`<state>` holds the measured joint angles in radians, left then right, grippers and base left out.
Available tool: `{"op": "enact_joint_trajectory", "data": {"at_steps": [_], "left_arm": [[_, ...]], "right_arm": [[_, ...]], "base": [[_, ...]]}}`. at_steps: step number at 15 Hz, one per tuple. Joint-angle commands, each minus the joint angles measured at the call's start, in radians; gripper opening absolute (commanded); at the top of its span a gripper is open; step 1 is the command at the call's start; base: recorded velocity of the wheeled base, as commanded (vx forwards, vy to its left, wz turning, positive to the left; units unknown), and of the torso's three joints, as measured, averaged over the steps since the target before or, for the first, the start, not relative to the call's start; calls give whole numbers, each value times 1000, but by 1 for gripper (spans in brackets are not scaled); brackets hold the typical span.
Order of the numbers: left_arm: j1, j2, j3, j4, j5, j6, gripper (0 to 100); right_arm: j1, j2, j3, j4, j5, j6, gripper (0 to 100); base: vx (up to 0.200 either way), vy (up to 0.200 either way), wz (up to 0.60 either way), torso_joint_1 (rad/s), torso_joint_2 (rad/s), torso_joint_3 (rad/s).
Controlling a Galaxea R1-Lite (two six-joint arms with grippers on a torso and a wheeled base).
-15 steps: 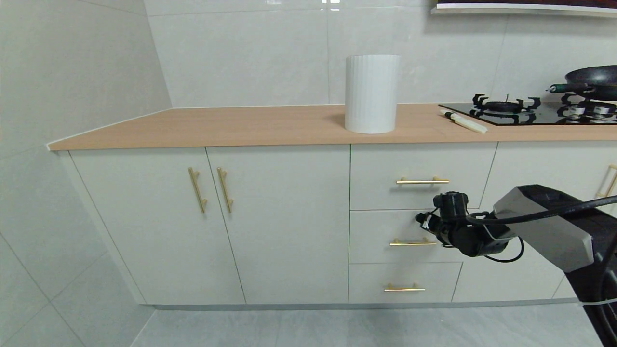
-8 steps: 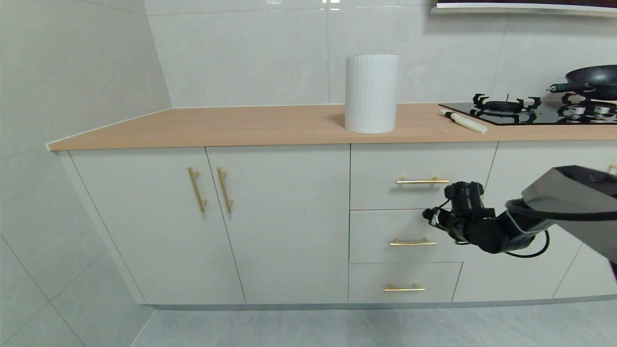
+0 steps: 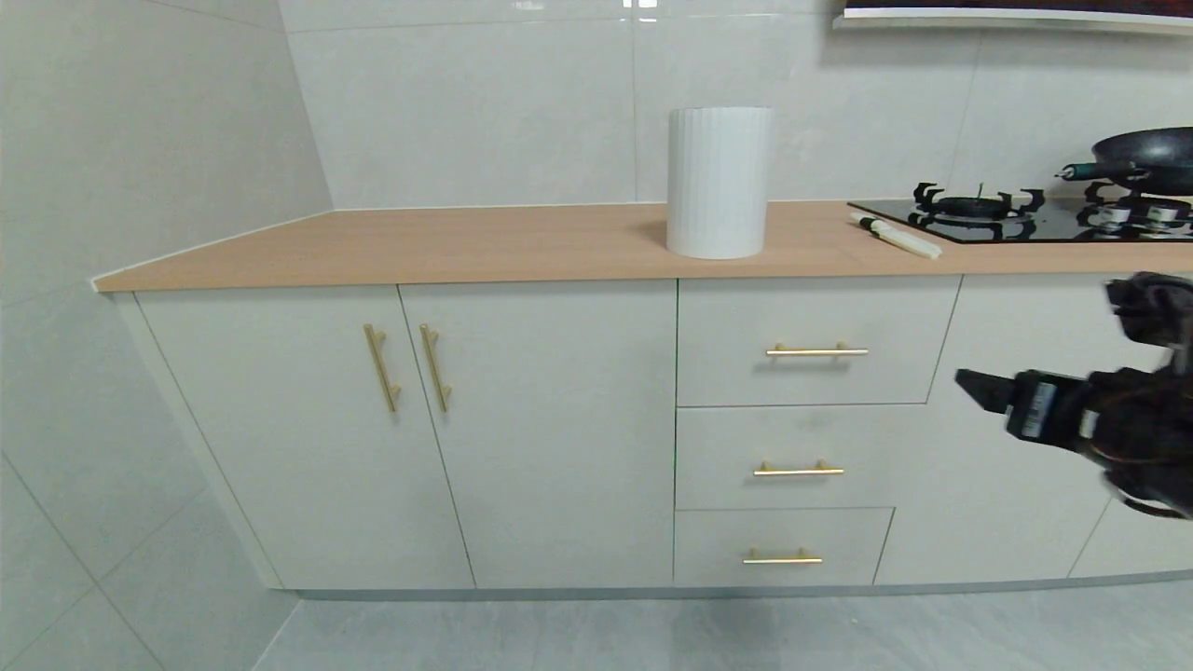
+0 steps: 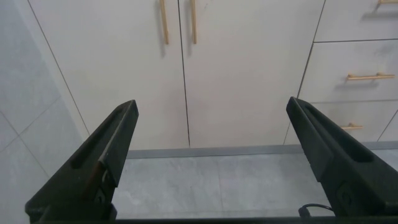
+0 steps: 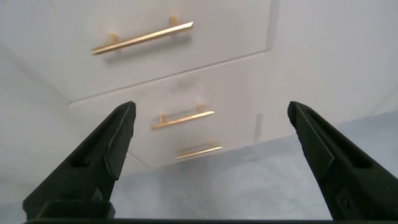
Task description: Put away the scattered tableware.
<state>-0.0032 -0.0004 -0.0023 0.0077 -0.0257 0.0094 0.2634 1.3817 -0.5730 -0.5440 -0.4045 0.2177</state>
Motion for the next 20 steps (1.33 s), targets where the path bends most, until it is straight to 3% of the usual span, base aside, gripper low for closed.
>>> {"op": "enact_joint_trajectory", "data": {"at_steps": [1, 5, 8, 11, 12, 13, 16, 20], "left_arm": [[0, 0, 1, 0, 0, 0, 100], [0, 0, -1, 2, 0, 0, 100], [0, 0, 1, 0, 0, 0, 100], [0, 0, 1, 0, 0, 0, 100], [0, 0, 1, 0, 0, 0, 100], [0, 0, -1, 0, 0, 0, 100], [0, 0, -1, 0, 0, 0, 100], [0, 0, -1, 0, 0, 0, 100]], "right_arm": [[-7, -638, 259, 150, -79, -179, 100], [-182, -1081, 232, 527, -70, -305, 100], [-224, -1320, 232, 699, -70, -363, 100], [-266, -1380, 249, 762, -59, -354, 100], [-266, -1382, 282, 757, -16, -319, 100], [-266, -1382, 323, 734, 92, -285, 100], [-266, -1382, 499, 532, 355, -213, 100], [-266, -1382, 573, 543, 383, -213, 100]], "base": [[0, 0, 0, 0, 0, 0], [0, 0, 0, 0, 0, 0], [0, 0, 0, 0, 0, 0], [0, 0, 0, 0, 0, 0], [0, 0, 0, 0, 0, 0], [0, 0, 0, 0, 0, 0], [0, 0, 0, 0, 0, 0], [0, 0, 0, 0, 0, 0]]}}
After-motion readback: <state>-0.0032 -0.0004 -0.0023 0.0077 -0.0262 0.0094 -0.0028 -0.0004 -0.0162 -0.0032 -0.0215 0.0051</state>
